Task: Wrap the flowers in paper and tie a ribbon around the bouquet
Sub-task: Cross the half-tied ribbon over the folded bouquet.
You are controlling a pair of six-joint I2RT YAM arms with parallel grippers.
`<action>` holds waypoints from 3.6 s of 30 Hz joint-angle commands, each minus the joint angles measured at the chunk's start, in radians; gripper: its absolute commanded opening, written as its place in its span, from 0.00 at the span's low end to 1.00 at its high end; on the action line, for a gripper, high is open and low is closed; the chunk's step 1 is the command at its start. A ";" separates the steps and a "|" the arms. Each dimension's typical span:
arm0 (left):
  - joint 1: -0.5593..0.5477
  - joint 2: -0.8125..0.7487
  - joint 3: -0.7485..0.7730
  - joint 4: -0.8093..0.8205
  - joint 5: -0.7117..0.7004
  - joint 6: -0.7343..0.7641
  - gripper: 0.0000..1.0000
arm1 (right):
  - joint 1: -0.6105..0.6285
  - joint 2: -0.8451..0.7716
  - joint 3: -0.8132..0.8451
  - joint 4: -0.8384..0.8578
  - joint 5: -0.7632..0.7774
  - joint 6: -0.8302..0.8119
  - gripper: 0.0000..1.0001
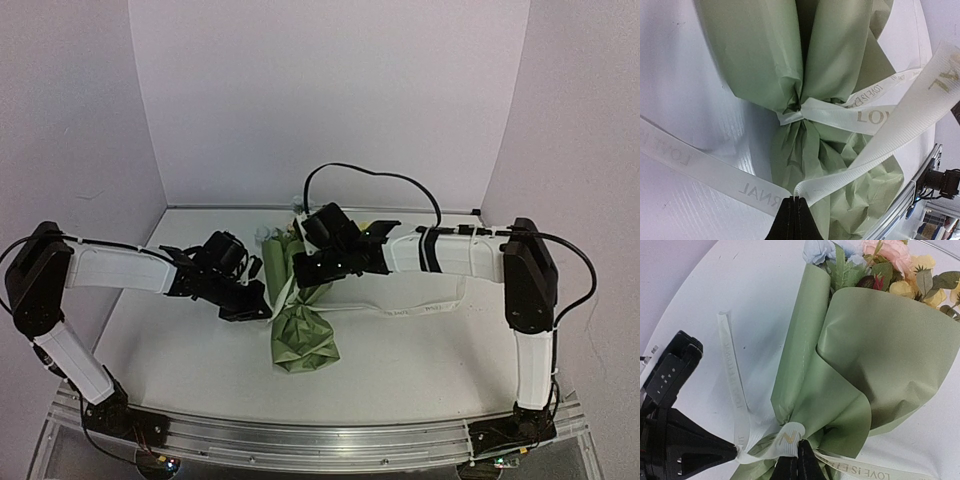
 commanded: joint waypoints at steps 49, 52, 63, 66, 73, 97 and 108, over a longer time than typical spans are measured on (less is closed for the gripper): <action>0.047 0.214 0.223 0.291 0.073 0.205 0.13 | -0.072 -0.015 -0.019 -0.082 0.041 0.212 0.49; 0.046 0.219 0.226 0.291 0.079 0.205 0.12 | -0.072 -0.019 -0.032 -0.083 0.007 0.206 0.49; 0.047 0.228 0.235 0.291 0.085 0.202 0.12 | -0.071 -0.041 -0.042 -0.083 -0.047 0.210 0.29; 0.049 0.222 0.238 0.284 0.082 0.202 0.12 | -0.072 -0.036 -0.030 -0.087 -0.038 0.206 0.11; 0.089 0.153 0.193 0.295 0.090 0.197 0.20 | -0.075 -0.038 0.022 -0.112 0.149 0.181 0.00; 0.096 0.147 0.152 0.372 0.067 0.130 0.29 | -0.095 -0.046 -0.051 0.048 0.231 0.217 0.00; 0.098 0.227 0.223 0.347 0.111 0.320 0.56 | -0.096 -0.071 -0.096 0.074 0.213 0.222 0.00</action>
